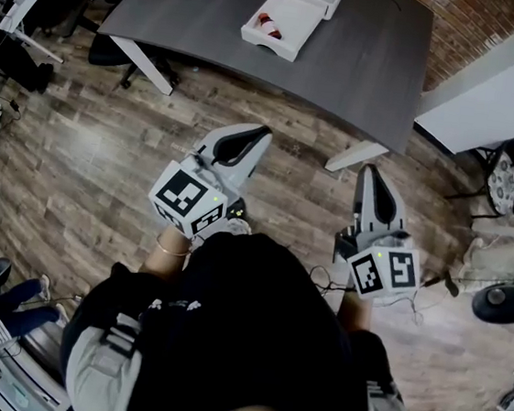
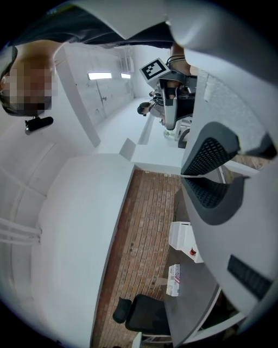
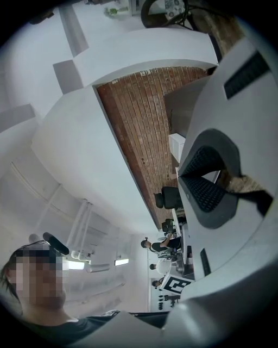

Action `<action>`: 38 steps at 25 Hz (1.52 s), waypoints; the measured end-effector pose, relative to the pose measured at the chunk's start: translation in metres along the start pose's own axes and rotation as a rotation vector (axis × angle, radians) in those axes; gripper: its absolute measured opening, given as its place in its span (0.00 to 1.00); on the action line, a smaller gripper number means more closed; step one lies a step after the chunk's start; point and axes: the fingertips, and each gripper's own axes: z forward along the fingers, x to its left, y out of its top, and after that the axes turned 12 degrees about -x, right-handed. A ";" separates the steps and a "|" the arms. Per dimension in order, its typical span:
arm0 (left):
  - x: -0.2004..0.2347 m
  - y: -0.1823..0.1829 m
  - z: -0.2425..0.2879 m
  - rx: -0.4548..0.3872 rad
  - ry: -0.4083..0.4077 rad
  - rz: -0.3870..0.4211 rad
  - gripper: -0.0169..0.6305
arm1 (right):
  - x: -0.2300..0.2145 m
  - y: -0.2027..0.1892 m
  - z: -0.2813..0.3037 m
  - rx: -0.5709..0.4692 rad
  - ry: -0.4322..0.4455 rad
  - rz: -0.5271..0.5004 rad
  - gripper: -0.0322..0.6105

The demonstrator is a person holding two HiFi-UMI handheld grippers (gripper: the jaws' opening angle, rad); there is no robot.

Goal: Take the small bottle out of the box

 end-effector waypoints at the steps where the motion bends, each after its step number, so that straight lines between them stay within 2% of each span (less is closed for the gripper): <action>1: 0.007 0.000 -0.001 0.003 0.007 -0.002 0.03 | 0.003 -0.002 0.005 0.001 0.001 0.000 0.05; 9: 0.070 0.006 -0.007 0.001 0.059 -0.037 0.02 | 0.021 -0.017 0.050 0.010 -0.019 0.002 0.05; 22: 0.141 0.017 -0.013 0.010 0.000 0.024 0.03 | 0.052 -0.038 0.116 0.011 -0.061 -0.013 0.05; 25: 0.151 0.017 -0.016 0.011 -0.011 0.045 0.02 | 0.056 -0.042 0.124 0.019 -0.071 -0.017 0.05; 32: 0.154 0.015 -0.019 0.021 -0.038 0.032 0.03 | 0.050 -0.046 0.134 0.060 -0.093 -0.035 0.05; 38: 0.176 0.019 -0.016 0.005 -0.017 0.037 0.03 | 0.047 -0.051 0.170 0.074 -0.051 -0.029 0.05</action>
